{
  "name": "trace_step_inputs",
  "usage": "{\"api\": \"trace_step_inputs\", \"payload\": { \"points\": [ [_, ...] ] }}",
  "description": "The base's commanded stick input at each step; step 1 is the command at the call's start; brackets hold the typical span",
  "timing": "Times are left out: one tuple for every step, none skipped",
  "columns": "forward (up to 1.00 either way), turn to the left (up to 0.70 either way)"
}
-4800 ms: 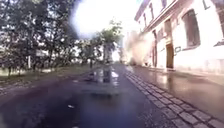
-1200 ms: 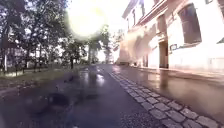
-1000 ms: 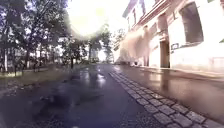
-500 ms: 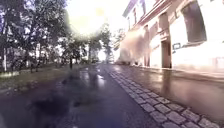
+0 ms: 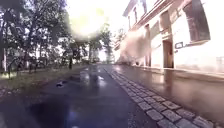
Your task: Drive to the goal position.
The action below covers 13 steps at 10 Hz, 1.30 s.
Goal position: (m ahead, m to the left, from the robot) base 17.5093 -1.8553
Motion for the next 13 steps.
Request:
{"api": "trace_step_inputs", "payload": {
  "points": [
    [0.5, 0.0],
    [0.5, 0.0],
    [0.5, 0.0],
    [0.5, 0.0],
    [0.5, 0.0],
    [0.5, 0.0],
    [0.5, 0.0],
    [0.5, 0.0],
    [0.5, 0.0],
    [0.5, 0.0],
    [0.5, 0.0],
    [0.5, 0.0],
    [0.5, 0.0]
  ]
}}
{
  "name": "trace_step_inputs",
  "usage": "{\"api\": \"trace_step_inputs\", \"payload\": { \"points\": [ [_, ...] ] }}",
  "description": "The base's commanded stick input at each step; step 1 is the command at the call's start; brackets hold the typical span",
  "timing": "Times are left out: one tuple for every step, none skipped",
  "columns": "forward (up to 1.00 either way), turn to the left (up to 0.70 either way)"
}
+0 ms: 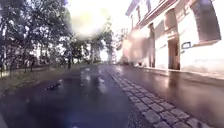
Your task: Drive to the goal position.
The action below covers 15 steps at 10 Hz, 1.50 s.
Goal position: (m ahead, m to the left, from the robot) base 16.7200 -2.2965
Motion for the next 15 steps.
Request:
{"api": "trace_step_inputs", "payload": {
  "points": [
    [0.5, 0.0],
    [0.5, 0.0],
    [0.5, 0.0],
    [0.5, 0.03],
    [0.5, 0.18],
    [0.5, 0.31],
    [0.5, 0.43],
    [0.5, 0.5],
    [0.5, 0.5],
    [0.5, 0.5],
    [0.5, 0.5],
    [0.5, 0.3],
    [0.5, 0.0],
    [0.5, 0.0],
    [0.5, 0.0]
  ]
}}
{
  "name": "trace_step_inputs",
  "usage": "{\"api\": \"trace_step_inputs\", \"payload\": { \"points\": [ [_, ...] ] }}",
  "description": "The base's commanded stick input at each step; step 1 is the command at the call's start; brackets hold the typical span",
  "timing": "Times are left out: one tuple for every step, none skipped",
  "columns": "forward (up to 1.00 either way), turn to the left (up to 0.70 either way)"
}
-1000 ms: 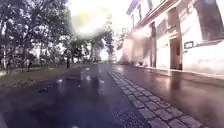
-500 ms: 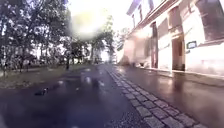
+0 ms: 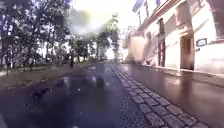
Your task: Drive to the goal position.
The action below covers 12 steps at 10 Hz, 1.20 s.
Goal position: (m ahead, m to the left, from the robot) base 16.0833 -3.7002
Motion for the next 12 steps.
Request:
{"api": "trace_step_inputs", "payload": {
  "points": [
    [0.5, 0.0],
    [0.5, 0.0],
    [0.5, 0.0],
    [0.5, 0.0],
    [0.5, 0.0],
    [0.5, 0.0],
    [0.5, 0.0],
    [0.5, 0.0],
    [0.5, 0.0],
    [0.5, 0.0],
    [0.5, 0.0],
    [0.5, 0.0]
  ]
}}
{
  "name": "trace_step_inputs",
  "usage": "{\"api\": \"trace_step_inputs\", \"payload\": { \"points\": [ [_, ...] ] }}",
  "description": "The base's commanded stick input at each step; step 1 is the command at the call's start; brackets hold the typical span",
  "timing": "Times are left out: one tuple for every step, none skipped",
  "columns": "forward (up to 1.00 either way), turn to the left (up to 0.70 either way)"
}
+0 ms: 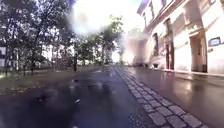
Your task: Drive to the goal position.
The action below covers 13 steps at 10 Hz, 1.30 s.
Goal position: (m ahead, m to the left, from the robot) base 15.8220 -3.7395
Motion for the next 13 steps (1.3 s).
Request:
{"api": "trace_step_inputs", "payload": {
  "points": [
    [0.5, 0.0],
    [0.5, 0.0],
    [0.5, 0.0],
    [0.5, 0.0],
    [0.5, 0.0],
    [0.5, 0.0],
    [0.5, 0.0],
    [0.5, 0.0],
    [0.5, 0.0],
    [0.5, 0.0],
    [0.5, 0.0],
    [0.5, 0.0],
    [0.5, 0.0]
  ]
}}
